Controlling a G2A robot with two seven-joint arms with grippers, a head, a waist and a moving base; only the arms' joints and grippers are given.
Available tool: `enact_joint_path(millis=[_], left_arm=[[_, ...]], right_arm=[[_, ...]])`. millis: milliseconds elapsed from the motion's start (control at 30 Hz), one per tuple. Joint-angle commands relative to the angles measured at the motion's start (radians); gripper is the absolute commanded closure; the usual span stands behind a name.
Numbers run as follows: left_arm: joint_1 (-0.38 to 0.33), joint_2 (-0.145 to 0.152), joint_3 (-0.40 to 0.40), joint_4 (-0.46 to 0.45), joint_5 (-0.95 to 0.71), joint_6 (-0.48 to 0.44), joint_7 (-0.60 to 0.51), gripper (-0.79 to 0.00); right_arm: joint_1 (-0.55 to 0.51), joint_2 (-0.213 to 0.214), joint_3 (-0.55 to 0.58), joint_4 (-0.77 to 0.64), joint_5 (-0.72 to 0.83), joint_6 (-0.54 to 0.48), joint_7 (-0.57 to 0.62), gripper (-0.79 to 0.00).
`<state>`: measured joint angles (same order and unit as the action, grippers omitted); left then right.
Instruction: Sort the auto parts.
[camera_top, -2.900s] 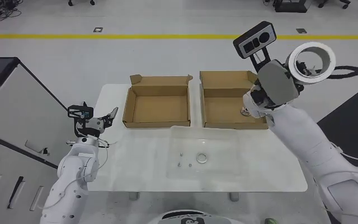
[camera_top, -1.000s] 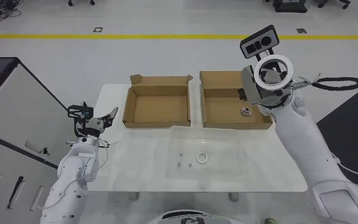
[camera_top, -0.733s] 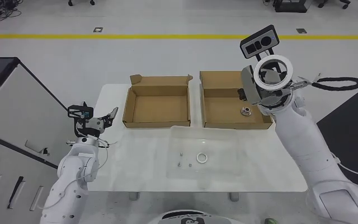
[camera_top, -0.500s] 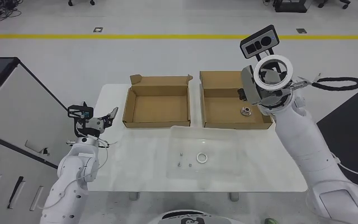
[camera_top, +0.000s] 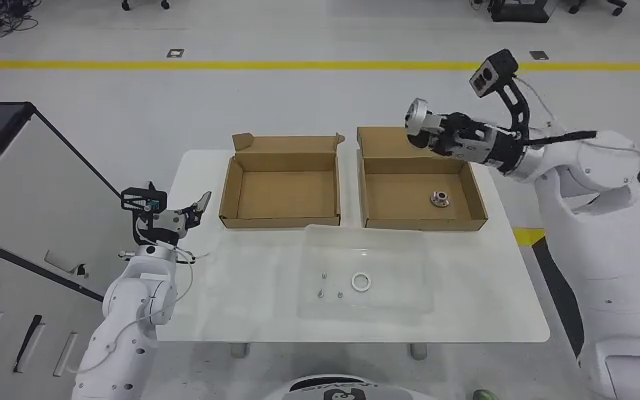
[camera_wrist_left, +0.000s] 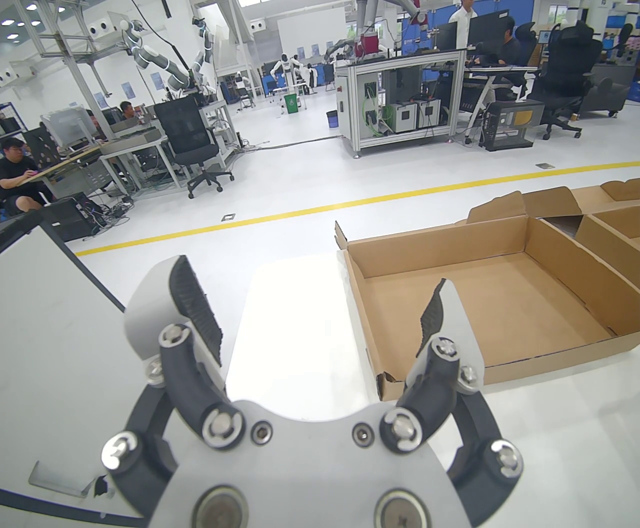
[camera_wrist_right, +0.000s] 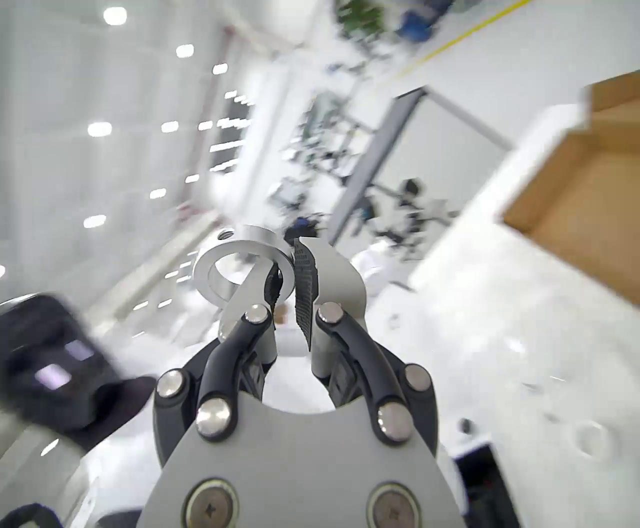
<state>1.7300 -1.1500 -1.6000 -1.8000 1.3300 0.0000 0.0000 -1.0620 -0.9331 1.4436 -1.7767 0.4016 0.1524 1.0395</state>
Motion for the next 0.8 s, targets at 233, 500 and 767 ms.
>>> enact_joint_path(millis=[233,500,767], left_arm=[[0.000,0.000,0.000,0.000,0.000,0.000,0.000,-0.785],[0.000,0.000,0.000,0.000,0.000,0.000,0.000,-0.785],[0.000,0.000,0.000,0.000,0.000,0.000,0.000,-0.785]], right_arm=[[0.072,0.041,-0.046,-0.038,-0.680,0.070,0.107,0.000],[0.286,0.025,-0.285,0.152,-1.007,0.035,0.229,0.000],[0.436,-0.031,-0.506,0.406,-1.124,0.002,0.234,0.000]])
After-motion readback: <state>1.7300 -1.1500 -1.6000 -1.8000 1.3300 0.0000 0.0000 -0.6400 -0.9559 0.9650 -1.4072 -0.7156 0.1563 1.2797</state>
